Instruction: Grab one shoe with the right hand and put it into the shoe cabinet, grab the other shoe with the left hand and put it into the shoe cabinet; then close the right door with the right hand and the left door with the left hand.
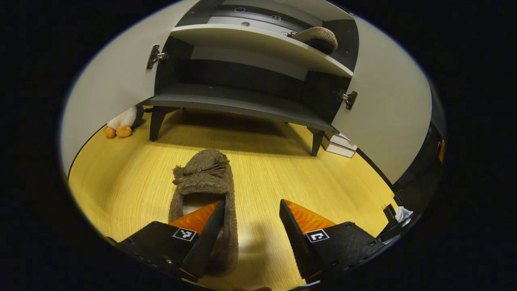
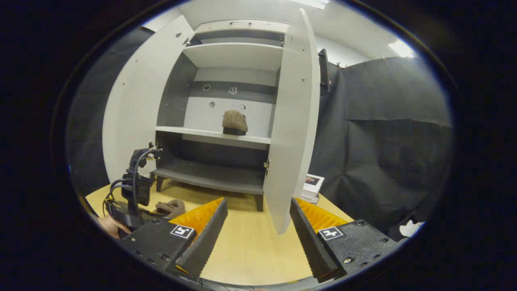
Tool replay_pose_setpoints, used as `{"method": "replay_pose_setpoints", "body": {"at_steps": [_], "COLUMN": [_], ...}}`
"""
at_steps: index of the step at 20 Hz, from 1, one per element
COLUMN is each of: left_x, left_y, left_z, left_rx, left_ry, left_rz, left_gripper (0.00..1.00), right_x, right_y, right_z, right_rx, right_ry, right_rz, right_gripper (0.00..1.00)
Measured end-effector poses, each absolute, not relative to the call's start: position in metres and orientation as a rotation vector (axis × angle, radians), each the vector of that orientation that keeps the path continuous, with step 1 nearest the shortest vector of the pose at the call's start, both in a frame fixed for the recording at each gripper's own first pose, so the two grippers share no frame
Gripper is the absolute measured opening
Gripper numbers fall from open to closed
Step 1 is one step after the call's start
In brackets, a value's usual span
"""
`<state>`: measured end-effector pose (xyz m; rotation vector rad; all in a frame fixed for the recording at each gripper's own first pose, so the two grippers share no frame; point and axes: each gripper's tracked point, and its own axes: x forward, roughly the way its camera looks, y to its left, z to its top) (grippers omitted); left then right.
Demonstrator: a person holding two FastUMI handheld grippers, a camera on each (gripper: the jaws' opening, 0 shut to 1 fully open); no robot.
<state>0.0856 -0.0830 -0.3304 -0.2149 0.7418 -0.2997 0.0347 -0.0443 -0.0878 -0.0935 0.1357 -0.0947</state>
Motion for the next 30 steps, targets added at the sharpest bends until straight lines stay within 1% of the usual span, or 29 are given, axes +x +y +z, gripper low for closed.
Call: {"method": "replay_pose_setpoints", "body": {"at_steps": [2, 4, 5, 6, 7, 8, 9, 10, 11, 12, 13, 14, 15, 16, 18, 22, 24, 28, 30], "left_x": [0.087, 0.088, 0.089, 0.090, 0.094, 0.097, 0.098, 0.101, 0.103, 0.098, 0.104, 0.103, 0.103, 0.102, 0.102, 0.100, 0.096, 0.108, 0.132], "left_y": [-0.081, -0.079, -0.076, -0.076, -0.069, -0.063, -0.060, -0.059, -0.059, -0.055, -0.057, -0.056, -0.057, -0.057, -0.051, -0.036, -0.029, -0.030, -0.034], "left_z": [-0.336, -0.338, -0.341, -0.344, -0.346, -0.349, -0.354, -0.356, -0.355, -0.355, -0.356, -0.355, -0.354, -0.353, -0.340, -0.296, -0.268, -0.182, -0.129], "left_rx": [-0.219, -0.208, -0.195, -0.186, -0.163, -0.146, -0.150, -0.156, -0.164, -0.156, -0.143, -0.131, -0.130, -0.130, -0.141, -0.168, -0.129, -0.113, -0.145], "left_ry": [0.756, 0.758, 0.766, 0.771, 0.762, 0.764, 0.768, 0.760, 0.753, 0.755, 0.737, 0.737, 0.724, 0.724, 0.701, 0.642, 0.586, 0.452, 0.370], "left_rz": [-0.292, -0.282, -0.273, -0.270, -0.240, -0.208, -0.185, -0.167, -0.163, -0.163, -0.165, -0.171, -0.171, -0.168, -0.147, -0.107, -0.088, -0.111, -0.128], "left_gripper": [0.73, 0.71, 0.68, 0.49, 0.62, 0.61, 0.54, 0.28, 0.20, 0.03, 0.19, 0.09, 0.04, 0.02, 0.02, 0.01, 0.01, 0.01, 0.01], "right_x": [0.037, 0.040, 0.040, 0.040, 0.042, 0.043, 0.044, 0.044, 0.044, 0.044, 0.044, 0.044, 0.045, 0.045, 0.044, 0.046, 0.046, 0.044, 0.042], "right_y": [-0.044, -0.043, -0.042, -0.042, -0.041, -0.040, -0.040, -0.039, -0.039, -0.039, -0.039, -0.039, -0.039, -0.038, -0.037, -0.033, -0.029, -0.020, -0.017], "right_z": [-0.090, -0.093, -0.095, -0.095, -0.097, -0.097, -0.098, -0.098, -0.099, -0.100, -0.101, -0.101, -0.102, -0.101, -0.102, -0.099, -0.097, -0.096, -0.095], "right_rx": [-0.099, -0.102, -0.102, -0.101, -0.100, -0.100, -0.099, -0.100, -0.101, -0.101, -0.101, -0.099, -0.096, -0.093, -0.091, -0.090, -0.091, -0.097, -0.096], "right_ry": [0.143, 0.149, 0.151, 0.154, 0.157, 0.158, 0.160, 0.161, 0.162, 0.163, 0.165, 0.166, 0.166, 0.165, 0.163, 0.153, 0.148, 0.143, 0.140], "right_rz": [-0.090, -0.087, -0.086, -0.084, -0.082, -0.080, -0.079, -0.078, -0.077, -0.077, -0.076, -0.075, -0.074, -0.071, -0.067, -0.052, -0.042, -0.012, -0.001], "right_gripper": [0.97, 0.96, 0.96, 0.97, 0.97, 0.97, 0.97, 0.97, 0.97, 0.97, 0.97, 0.97, 0.97, 0.97, 0.97, 0.97, 0.97, 0.97, 0.97]}}
